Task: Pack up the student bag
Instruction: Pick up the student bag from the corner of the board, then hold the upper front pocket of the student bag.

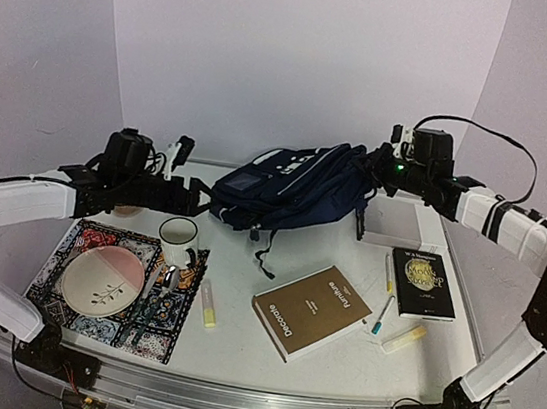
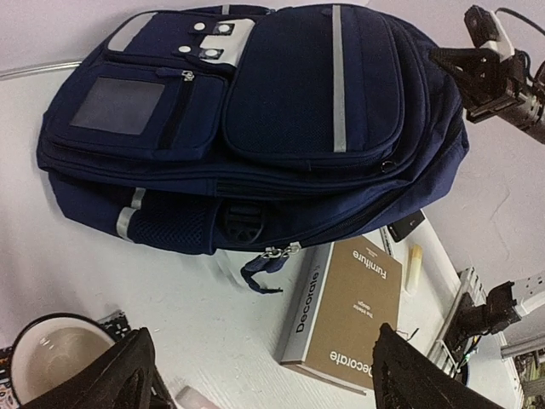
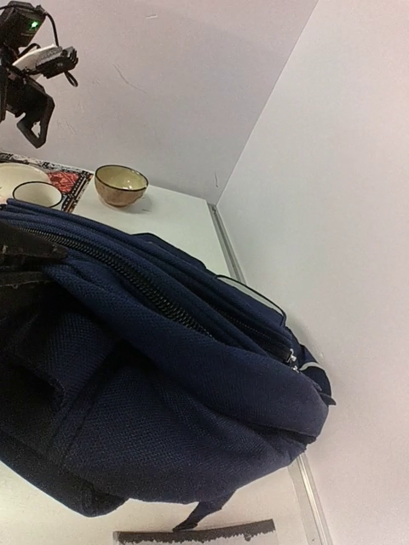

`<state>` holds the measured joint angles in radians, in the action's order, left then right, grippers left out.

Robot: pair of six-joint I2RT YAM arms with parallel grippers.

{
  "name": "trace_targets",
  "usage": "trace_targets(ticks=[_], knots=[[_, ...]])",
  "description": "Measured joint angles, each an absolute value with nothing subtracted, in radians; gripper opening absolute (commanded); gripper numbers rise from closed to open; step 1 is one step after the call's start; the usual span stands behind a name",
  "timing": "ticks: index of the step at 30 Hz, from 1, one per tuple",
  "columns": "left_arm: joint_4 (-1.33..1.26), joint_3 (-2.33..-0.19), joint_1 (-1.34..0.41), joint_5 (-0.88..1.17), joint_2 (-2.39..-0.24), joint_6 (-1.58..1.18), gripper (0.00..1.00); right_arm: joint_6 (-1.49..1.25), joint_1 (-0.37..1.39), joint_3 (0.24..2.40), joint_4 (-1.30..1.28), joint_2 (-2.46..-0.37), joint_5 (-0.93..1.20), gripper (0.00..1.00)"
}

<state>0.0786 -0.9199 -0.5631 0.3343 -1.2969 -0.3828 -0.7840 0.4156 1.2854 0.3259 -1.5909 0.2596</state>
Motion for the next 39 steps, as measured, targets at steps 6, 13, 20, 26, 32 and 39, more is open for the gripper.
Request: trace_targets(ticks=[6, 13, 20, 26, 32, 39], knots=[[0.081, -0.995, -0.655, 0.3, -1.434, -0.393, 0.86, -0.762, 0.416, 1.195, 0.306, -1.493, 0.239, 0.0], [0.092, -1.143, -0.741, 0.283, -1.587, -0.337, 0.87, -0.72, 0.415, 1.067, 0.288, -1.391, 0.239, 0.0], [0.096, -1.329, -0.824, 0.291, -1.727, -0.224, 0.87, -0.693, 0.415, 1.003, 0.28, -1.357, 0.244, 0.0], [0.099, -1.428, -0.866, 0.295, -1.815, -0.144, 0.85, -0.677, 0.414, 0.993, 0.272, -1.348, 0.252, 0.0], [0.116, -1.516, -0.874, 0.29, -1.916, -0.091, 0.73, -0.67, 0.414, 0.988, 0.268, -1.344, 0.261, 0.0], [0.15, -1.599, -0.877, 0.291, -2.011, -0.052, 0.34, -0.654, 0.41, 0.972, 0.268, -1.34, 0.269, 0.0]])
